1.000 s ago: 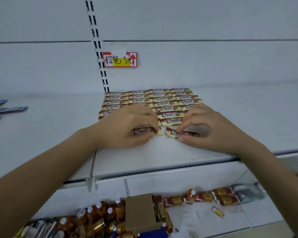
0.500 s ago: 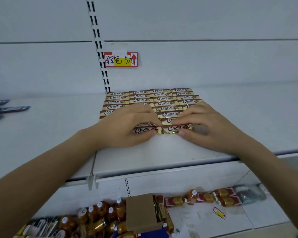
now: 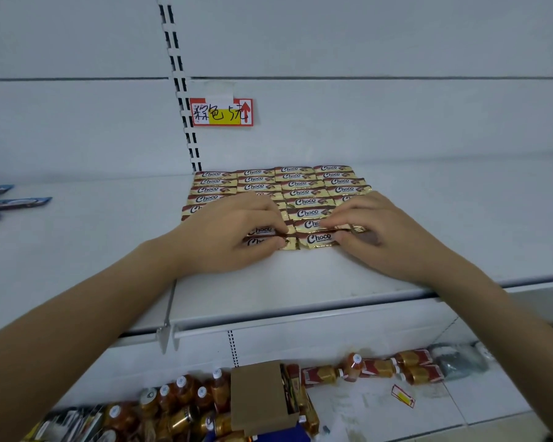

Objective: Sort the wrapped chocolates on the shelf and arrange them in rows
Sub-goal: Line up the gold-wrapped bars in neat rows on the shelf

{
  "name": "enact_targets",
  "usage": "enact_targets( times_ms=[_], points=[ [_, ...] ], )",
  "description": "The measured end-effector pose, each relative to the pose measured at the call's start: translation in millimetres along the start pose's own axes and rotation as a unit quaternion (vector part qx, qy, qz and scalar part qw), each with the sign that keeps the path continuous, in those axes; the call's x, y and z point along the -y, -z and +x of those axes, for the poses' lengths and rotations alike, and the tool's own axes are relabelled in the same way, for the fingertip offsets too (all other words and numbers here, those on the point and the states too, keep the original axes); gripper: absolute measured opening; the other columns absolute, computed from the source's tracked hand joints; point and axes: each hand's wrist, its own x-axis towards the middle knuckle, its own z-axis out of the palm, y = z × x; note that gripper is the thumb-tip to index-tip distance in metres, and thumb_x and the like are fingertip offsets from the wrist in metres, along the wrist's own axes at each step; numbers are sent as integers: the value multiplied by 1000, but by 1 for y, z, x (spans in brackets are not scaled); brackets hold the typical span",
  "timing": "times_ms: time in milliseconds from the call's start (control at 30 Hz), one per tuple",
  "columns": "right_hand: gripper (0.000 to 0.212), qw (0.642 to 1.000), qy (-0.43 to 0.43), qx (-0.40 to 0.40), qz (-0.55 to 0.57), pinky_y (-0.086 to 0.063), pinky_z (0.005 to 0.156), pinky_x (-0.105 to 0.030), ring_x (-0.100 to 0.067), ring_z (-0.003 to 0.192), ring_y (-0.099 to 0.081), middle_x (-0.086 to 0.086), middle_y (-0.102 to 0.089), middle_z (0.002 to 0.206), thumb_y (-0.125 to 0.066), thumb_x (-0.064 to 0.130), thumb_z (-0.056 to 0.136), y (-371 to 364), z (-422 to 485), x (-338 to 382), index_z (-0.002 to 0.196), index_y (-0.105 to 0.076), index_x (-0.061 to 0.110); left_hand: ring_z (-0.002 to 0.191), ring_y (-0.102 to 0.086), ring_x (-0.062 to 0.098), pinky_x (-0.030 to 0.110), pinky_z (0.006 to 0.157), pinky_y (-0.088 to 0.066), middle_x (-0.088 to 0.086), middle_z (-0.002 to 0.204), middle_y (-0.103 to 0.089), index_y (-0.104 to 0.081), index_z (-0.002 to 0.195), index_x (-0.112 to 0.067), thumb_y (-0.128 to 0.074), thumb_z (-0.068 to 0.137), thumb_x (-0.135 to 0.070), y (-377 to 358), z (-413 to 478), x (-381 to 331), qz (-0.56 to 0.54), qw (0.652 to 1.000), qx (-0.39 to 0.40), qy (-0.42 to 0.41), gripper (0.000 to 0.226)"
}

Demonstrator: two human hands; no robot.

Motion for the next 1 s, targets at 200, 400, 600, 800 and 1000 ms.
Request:
enact_targets(
  times_ms=[200, 400, 600, 800, 1000],
  points=[
    [52, 999, -22, 28, -41, -25, 97, -19, -16, 112, -43, 5, -60, 120, -31, 45, 87, -2, 1, 2, 120, -60, 17, 100, -55, 13, 28, 86, -41, -1, 108, -63, -66, 107, -14, -38, 90, -41, 1, 1, 0, 14, 999, -22, 19, 43],
    [43, 997, -70, -38, -15, -25, 87, -19, -13, 105, -39, 7, -57, 112, -31, 28, 86, 3, -1, 6, 114, -62, 15, 103, -55, 17, 26, 88, -37, 2, 111, -62, -64, 110, -11, -31, 90, -44, 1, 1, 1, 15, 999, -3, 49, 51],
    [36, 974, -198, -68, -89, -30, 70, -28, -20, 96, -46, 2, -55, 92, -35, 21, 91, 8, -5, 3, 85, -69, 17, 103, -54, 19, 26, 90, -36, 3, 110, -63, -64, 110, -11, -26, 90, -45, 1, 1, 3, 20, 997, 3, 77, 55],
    [35, 973, -194, -87, -88, -32, 76, -28, -20, 101, -45, 2, -58, 102, -34, 23, 90, 7, -3, 1, 97, -67, 16, 103, -53, 17, 28, 88, -37, 1, 109, -63, -64, 109, -13, -22, 88, -49, 0, 4, 4, 14, 996, 2, 85, 59],
    [57, 975, -193, -16, -112, -35, 88, -36, -23, 106, -42, -1, -60, 117, -18, 33, 78, 3, -1, -1, 108, -63, 17, 113, -48, 14, 21, 96, -28, 2, 121, -60, -61, 118, -12, -21, 90, -48, -3, 10, 3, -11, 998, 29, 51, 61]
  ],
)
